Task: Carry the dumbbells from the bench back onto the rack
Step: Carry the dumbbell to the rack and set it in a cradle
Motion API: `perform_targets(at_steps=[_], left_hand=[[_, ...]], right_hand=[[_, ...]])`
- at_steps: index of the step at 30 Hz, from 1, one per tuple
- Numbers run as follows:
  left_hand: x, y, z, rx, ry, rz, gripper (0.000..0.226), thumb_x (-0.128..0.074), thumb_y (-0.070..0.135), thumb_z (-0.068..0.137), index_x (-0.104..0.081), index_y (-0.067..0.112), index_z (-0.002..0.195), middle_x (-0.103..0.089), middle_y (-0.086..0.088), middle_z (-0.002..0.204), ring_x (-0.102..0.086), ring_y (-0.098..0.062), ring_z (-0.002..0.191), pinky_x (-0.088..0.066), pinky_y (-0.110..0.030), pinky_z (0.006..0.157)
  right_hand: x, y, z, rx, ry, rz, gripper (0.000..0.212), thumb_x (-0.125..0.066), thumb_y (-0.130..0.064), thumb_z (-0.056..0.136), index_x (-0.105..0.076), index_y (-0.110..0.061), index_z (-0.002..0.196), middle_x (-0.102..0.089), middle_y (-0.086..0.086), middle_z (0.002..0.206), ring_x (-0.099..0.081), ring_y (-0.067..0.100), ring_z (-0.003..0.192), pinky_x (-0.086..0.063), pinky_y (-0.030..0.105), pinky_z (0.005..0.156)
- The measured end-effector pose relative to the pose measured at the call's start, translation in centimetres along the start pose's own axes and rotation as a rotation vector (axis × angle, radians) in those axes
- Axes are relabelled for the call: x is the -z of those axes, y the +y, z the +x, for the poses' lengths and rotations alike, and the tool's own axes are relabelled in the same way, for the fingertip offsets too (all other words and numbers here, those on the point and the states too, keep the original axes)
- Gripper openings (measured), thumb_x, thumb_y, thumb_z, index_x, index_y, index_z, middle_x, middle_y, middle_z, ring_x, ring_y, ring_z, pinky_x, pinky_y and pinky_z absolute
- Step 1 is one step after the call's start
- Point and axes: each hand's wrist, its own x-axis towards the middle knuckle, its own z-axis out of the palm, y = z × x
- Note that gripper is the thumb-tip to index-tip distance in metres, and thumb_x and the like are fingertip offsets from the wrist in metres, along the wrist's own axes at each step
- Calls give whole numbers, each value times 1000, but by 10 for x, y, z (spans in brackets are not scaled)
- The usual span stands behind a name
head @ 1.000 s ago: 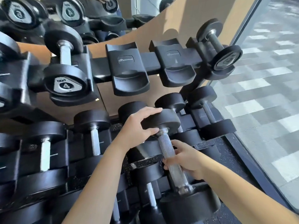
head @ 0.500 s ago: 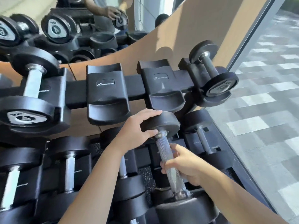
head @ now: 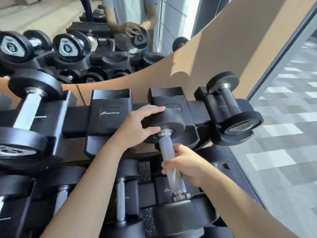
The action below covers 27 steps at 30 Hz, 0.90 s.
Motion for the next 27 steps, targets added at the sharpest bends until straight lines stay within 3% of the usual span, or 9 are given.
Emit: perform_targets(at_steps=[4, 7, 10, 15, 19, 24, 27], left_hand=[[36, -9, 11, -17, 34, 46, 55, -67, -4, 75, -53, 28, 119, -53, 15, 114, -47, 6, 108, -36, -17, 99], [61, -24, 20, -13, 87, 113, 53, -66, -2, 76, -54, 25, 120, -50, 22, 112, -41, 17, 106, -29, -4, 93], [84, -39, 28, -25, 121, 154, 50, -65, -3, 77, -55, 20, 120, -51, 13, 116, -42, 18, 103, -27, 2, 88], [115, -66, 42, -25, 241, 145, 51, -64, -10, 74, -55, 9, 120, -51, 2, 119, -43, 4, 110, -31, -6, 96], [136, -82, 53, -8, 272, 115, 55, -62, -13, 74, -52, 12, 122, -52, 0, 118, -47, -5, 112, -35, -18, 100], [152, -94, 63, -48, 282, 89, 63, -63, -14, 72, -49, 23, 120, -53, 6, 114, -48, 11, 106, -37, -21, 101], [156, -102, 67, -61, 279, 72, 63, -63, -15, 71, -49, 24, 120, -53, 3, 115, -49, 2, 111, -35, -26, 105]], right_hand=[[-23, -26, 24, 27, -50, 65, 37, -55, 13, 78, -47, -3, 111, -54, 14, 75, -56, 24, 61, -49, 38, 70], [-43, -46, 44, 30, -65, 96, 28, -54, 13, 79, -49, -7, 99, -53, 12, 79, -57, 20, 57, -50, 26, 54], [-64, -61, 68, 25, -60, 112, 37, -56, 10, 79, -47, -7, 111, -53, 11, 82, -59, 20, 60, -48, 26, 55], [-92, -85, 102, 51, -48, 154, 37, -54, 10, 81, -43, -2, 115, -50, 11, 78, -56, 22, 60, -48, 31, 59], [-105, -102, 122, 67, -32, 159, 40, -55, 10, 81, -41, -3, 116, -51, 12, 84, -55, 21, 59, -48, 33, 58], [-114, -110, 145, 85, -14, 182, 46, -55, 9, 82, -37, -5, 122, -50, 15, 101, -55, 21, 62, -49, 42, 74], [-116, -111, 155, 99, -12, 188, 49, -57, 8, 82, -35, -9, 123, -50, 12, 97, -57, 22, 66, -51, 43, 76]])
